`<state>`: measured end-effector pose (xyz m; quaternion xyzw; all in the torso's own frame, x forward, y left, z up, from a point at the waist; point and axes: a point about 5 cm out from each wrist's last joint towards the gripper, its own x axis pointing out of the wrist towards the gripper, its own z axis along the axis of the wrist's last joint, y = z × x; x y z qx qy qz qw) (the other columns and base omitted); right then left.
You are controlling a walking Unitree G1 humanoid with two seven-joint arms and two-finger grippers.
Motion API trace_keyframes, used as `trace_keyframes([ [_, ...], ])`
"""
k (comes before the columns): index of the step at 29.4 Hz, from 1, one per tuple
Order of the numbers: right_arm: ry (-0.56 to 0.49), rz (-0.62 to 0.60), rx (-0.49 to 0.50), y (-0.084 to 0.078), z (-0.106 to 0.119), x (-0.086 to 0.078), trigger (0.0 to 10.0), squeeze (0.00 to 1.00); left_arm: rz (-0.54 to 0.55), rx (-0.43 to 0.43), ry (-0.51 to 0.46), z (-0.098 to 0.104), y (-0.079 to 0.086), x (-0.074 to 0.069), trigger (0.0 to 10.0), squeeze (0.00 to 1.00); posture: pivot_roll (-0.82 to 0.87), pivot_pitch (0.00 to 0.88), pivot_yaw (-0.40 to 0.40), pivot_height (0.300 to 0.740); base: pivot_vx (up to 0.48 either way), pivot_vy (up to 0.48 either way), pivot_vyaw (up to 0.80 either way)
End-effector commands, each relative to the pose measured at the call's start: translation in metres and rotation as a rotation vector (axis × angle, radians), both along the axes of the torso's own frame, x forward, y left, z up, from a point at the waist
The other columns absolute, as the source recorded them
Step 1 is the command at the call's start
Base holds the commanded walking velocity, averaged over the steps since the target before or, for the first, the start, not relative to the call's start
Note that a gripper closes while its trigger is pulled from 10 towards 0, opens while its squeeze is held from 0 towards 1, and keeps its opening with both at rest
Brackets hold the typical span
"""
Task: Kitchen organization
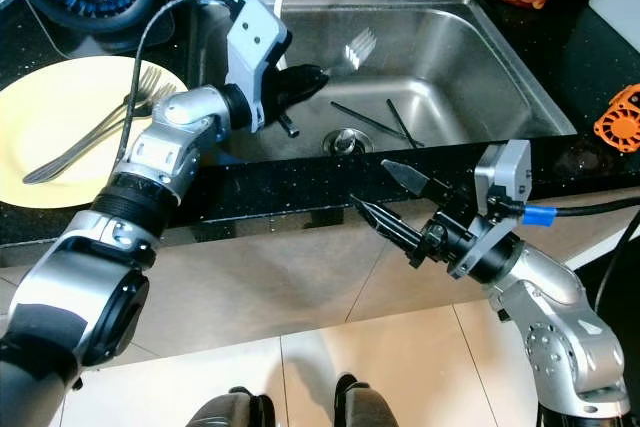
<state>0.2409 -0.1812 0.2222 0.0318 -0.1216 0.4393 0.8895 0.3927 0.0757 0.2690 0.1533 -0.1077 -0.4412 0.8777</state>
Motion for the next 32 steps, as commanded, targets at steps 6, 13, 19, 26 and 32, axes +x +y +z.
trace_keyframes([
  [6, -0.003, -0.002, 0.009, 0.000, 0.002, -0.002, 10.0, 0.00, -0.020, 0.008, -0.015, 0.000, -0.004, 0.003, 10.0, 1.00, -0.08, 0.209, -0.023, 0.740, 0.000, 0.000, 0.00],
  [13, -0.009, 0.011, 0.017, 0.003, 0.002, 0.003, 10.0, 0.00, 0.066, -0.074, -0.136, 0.033, 0.009, 0.004, 10.0, 0.00, -0.03, 0.184, -0.033, 0.740, 0.000, 0.000, 0.00],
  [19, -0.012, 0.036, 0.023, 0.006, 0.001, 0.009, 10.0, 0.00, 0.154, -0.133, -0.237, 0.055, 0.026, -0.002, 10.0, 0.00, 0.00, 0.174, -0.051, 0.740, 0.000, 0.000, 0.00],
  [26, -0.017, 0.061, 0.023, 0.010, 0.002, 0.016, 10.0, 0.00, 0.324, -0.115, -0.255, 0.049, 0.043, -0.011, 10.0, 0.00, 0.04, 0.159, -0.078, 0.740, 0.000, 0.000, 0.00],
  [32, -0.020, 0.070, 0.017, 0.011, 0.002, 0.019, 10.0, 0.00, 0.455, -0.142, -0.228, 0.050, 0.050, -0.025, 10.0, 0.00, 0.05, 0.161, -0.078, 0.740, 0.000, 0.000, 0.00],
])
